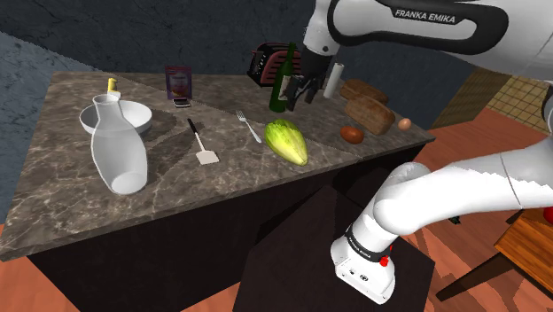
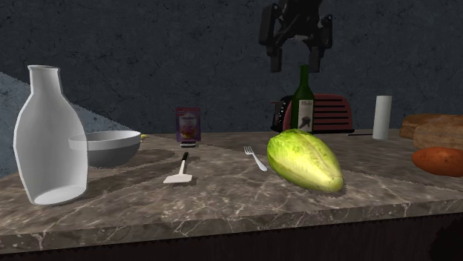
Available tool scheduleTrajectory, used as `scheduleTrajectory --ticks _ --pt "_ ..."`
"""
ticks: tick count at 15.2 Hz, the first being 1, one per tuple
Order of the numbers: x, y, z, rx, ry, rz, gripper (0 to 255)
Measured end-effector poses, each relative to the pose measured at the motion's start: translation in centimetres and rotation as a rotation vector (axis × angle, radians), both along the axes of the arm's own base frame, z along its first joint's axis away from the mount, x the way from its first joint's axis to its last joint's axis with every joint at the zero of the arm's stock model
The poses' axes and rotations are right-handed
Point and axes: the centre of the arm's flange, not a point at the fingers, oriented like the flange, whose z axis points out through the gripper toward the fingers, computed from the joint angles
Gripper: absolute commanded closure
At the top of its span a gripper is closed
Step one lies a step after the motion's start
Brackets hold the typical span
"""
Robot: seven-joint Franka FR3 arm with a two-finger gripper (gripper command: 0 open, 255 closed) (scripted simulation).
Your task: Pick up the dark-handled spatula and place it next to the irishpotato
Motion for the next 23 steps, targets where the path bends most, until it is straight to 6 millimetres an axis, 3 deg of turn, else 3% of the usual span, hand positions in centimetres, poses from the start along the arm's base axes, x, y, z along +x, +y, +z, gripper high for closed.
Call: scheduleTrajectory --ticks 14,23 --pt "12.8 8.6 -9.4 0.019 -0.003 -0.163 0" --pt "22.6 13.5 -15.2 0.032 -0.005 -0.268 0"
